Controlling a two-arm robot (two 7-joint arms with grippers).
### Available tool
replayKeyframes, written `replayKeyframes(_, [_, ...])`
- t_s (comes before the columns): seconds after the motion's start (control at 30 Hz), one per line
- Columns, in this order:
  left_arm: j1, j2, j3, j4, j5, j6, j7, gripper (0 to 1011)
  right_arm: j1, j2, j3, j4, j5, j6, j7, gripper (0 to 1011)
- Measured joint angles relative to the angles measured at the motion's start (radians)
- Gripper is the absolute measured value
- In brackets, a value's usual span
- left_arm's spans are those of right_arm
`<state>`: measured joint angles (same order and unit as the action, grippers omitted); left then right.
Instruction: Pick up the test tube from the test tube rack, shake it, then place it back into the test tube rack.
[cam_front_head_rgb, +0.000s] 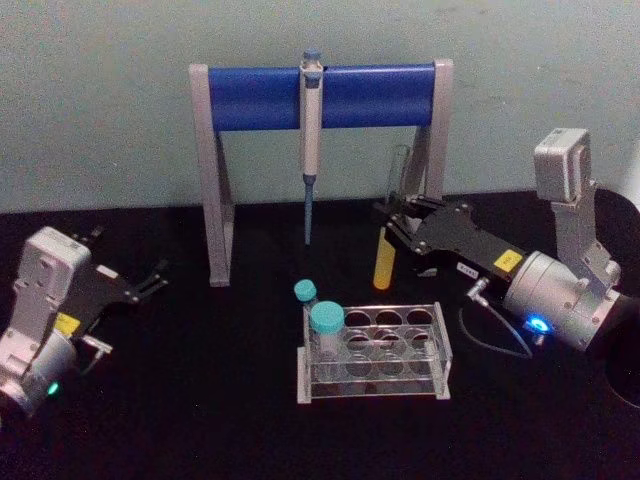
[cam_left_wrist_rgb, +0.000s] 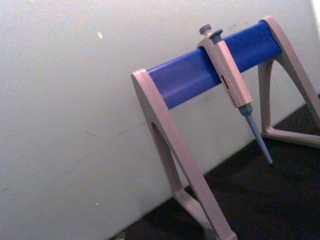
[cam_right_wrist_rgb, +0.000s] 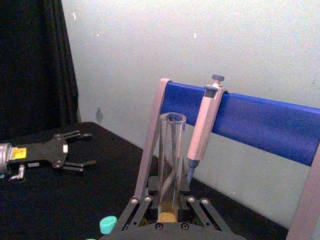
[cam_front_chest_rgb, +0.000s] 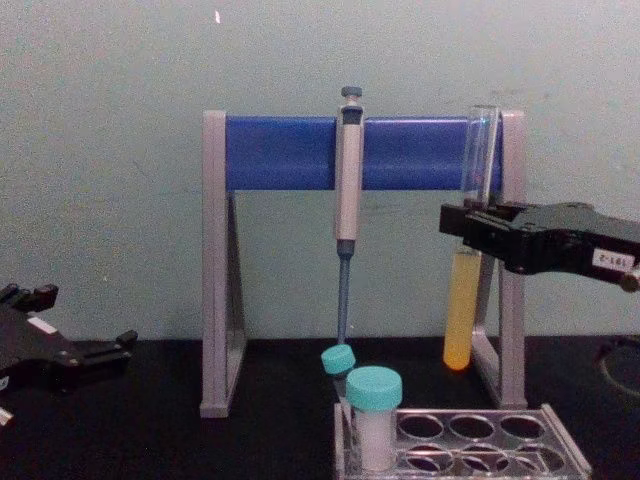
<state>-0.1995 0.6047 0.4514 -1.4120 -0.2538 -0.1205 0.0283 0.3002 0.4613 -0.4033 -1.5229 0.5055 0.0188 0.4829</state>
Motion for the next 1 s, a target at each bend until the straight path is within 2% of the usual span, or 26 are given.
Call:
replayKeyframes(0.37, [0.000, 0.000, 0.000, 0.000, 0.000, 0.000, 0.000, 1010, -0.026, 0.022, 0.030, -0.036, -0.016, 0.002, -0.031, 229])
replayKeyframes(0.63, [0.000, 0.000, 0.000, 0.000, 0.000, 0.000, 0.000, 1010, -0.104, 0.076, 0.070, -0.133, -0.022, 0.043, -0.059, 229])
replayKeyframes(0.77, [0.000, 0.000, 0.000, 0.000, 0.000, 0.000, 0.000, 1010, -0.143, 0.100, 0.079, -0.182, -0.013, 0.070, -0.055, 229])
replayKeyframes(0.87, [0.000, 0.000, 0.000, 0.000, 0.000, 0.000, 0.000, 1009, -0.159, 0.107, 0.072, -0.204, 0.008, 0.085, -0.032, 229])
replayKeyframes(1.0, [0.000, 0.000, 0.000, 0.000, 0.000, 0.000, 0.000, 1010, -0.146, 0.094, 0.045, -0.195, 0.043, 0.090, 0.010, 229])
